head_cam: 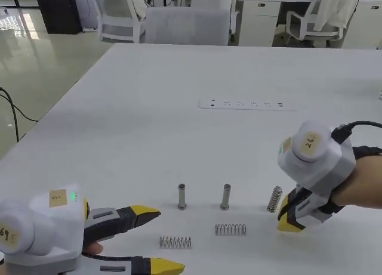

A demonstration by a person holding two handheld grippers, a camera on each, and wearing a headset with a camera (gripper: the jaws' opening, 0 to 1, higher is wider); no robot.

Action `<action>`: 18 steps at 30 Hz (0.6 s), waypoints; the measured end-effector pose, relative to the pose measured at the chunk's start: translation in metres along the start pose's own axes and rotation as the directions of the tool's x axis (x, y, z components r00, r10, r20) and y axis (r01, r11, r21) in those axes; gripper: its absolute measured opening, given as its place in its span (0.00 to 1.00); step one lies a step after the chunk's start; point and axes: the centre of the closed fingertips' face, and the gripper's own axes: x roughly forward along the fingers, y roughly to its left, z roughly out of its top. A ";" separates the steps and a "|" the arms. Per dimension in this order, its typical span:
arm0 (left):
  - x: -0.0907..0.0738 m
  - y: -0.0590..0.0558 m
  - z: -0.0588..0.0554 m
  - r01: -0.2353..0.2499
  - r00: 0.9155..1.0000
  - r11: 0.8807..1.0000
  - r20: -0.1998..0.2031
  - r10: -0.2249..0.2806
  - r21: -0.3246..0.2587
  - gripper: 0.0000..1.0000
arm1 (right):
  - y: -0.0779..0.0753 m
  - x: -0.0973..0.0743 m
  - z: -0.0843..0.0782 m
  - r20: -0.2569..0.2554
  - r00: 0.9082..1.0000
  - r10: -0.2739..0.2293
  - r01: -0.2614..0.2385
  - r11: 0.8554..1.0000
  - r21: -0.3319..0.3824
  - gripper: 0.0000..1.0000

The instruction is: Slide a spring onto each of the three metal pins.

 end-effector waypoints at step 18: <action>-0.001 0.000 -0.001 0.001 1.000 1.000 -0.005 -0.001 0.002 0.53 | 0.021 0.010 0.038 0.031 0.999 0.025 -0.022 0.994 -0.109 0.12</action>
